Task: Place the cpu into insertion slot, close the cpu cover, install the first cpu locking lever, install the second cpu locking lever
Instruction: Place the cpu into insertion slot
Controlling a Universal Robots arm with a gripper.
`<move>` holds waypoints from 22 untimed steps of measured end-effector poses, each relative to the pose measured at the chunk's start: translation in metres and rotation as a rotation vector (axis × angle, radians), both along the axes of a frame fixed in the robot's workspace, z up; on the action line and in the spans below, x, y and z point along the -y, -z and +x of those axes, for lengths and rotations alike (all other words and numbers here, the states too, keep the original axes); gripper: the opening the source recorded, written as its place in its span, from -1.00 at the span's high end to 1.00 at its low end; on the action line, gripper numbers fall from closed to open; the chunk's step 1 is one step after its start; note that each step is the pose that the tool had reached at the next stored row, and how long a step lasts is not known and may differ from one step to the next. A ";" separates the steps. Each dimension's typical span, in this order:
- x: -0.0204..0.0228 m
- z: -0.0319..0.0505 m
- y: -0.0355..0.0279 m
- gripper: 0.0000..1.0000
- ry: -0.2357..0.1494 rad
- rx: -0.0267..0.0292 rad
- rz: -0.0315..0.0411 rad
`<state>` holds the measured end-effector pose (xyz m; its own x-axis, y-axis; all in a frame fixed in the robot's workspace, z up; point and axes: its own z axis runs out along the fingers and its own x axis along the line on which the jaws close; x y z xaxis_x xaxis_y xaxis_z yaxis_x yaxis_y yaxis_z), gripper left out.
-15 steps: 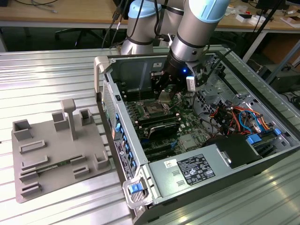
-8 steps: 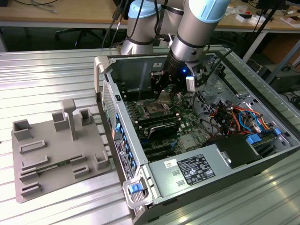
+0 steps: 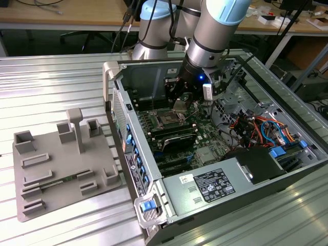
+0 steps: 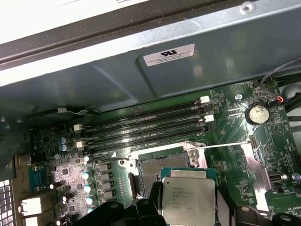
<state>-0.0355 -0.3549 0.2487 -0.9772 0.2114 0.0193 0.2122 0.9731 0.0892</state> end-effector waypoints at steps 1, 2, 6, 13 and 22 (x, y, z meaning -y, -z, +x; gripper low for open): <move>0.0000 0.0000 0.0000 -0.09 0.003 0.0000 0.0000; 0.0000 0.0000 0.0000 -0.09 0.004 0.0000 0.0000; 0.0000 0.0000 0.0001 -0.09 0.015 0.0000 0.0000; 0.0000 0.0000 0.0003 -0.09 0.033 0.0000 0.0000; 0.0000 0.0000 0.0004 -0.09 0.053 0.0000 0.0000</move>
